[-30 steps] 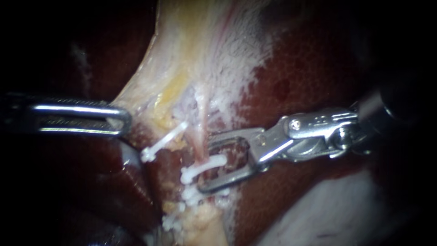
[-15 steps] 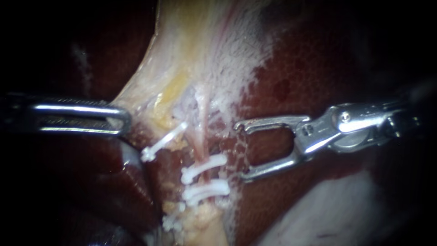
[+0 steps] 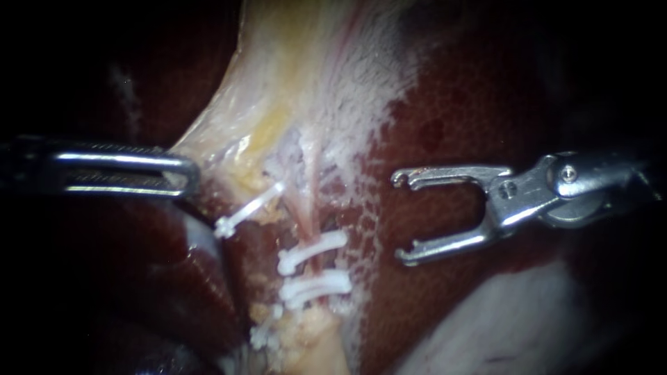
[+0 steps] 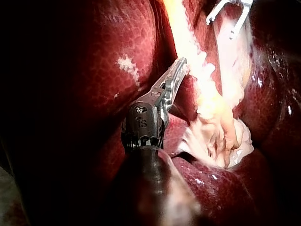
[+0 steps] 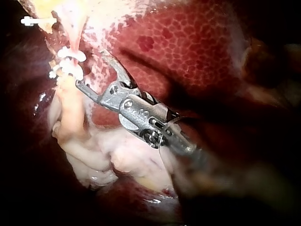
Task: Going back third clip right tube
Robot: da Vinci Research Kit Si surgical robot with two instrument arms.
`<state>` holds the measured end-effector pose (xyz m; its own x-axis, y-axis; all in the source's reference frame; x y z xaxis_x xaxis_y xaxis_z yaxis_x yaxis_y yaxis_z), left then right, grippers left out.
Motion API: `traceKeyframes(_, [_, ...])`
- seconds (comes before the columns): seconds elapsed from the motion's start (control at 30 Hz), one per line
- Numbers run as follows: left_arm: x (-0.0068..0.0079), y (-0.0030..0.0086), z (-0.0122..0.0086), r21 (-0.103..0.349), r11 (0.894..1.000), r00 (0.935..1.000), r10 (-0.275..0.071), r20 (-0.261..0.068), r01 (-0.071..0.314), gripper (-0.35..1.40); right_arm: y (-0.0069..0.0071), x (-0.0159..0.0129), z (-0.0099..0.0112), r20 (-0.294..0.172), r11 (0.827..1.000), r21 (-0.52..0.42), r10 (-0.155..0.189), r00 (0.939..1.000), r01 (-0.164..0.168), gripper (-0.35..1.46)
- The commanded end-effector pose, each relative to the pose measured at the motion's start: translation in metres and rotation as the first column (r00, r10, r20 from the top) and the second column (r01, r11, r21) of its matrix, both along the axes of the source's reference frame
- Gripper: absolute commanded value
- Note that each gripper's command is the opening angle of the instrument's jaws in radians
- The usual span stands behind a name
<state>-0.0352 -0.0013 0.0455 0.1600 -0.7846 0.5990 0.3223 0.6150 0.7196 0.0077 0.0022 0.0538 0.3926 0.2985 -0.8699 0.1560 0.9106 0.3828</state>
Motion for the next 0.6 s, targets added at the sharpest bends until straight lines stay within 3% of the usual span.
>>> traceKeyframes(0.03, [-0.0002,-0.0002,0.0004,0.007,1.0,1.0,0.0,-0.005,0.0,-0.35,-0.0001,0.0001,-0.0001,0.0,1.0,0.0,0.0,1.0,0.0,0.6])
traceKeyframes(0.33, [-0.0031,-0.0032,0.0043,0.036,0.999,0.9993,0.029,-0.023,-0.028,-0.35,-0.0003,0.0001,0.0,0.0,1.0,-0.001,0.0,1.0,0.0,0.6])
traceKeyframes(0.6, [-0.0039,-0.0037,0.0051,0.042,0.998,0.9988,0.043,-0.024,-0.042,-0.35,-0.0005,0.0,0.0,0.0,1.0,-0.002,0.0,1.0,0.0,0.6])
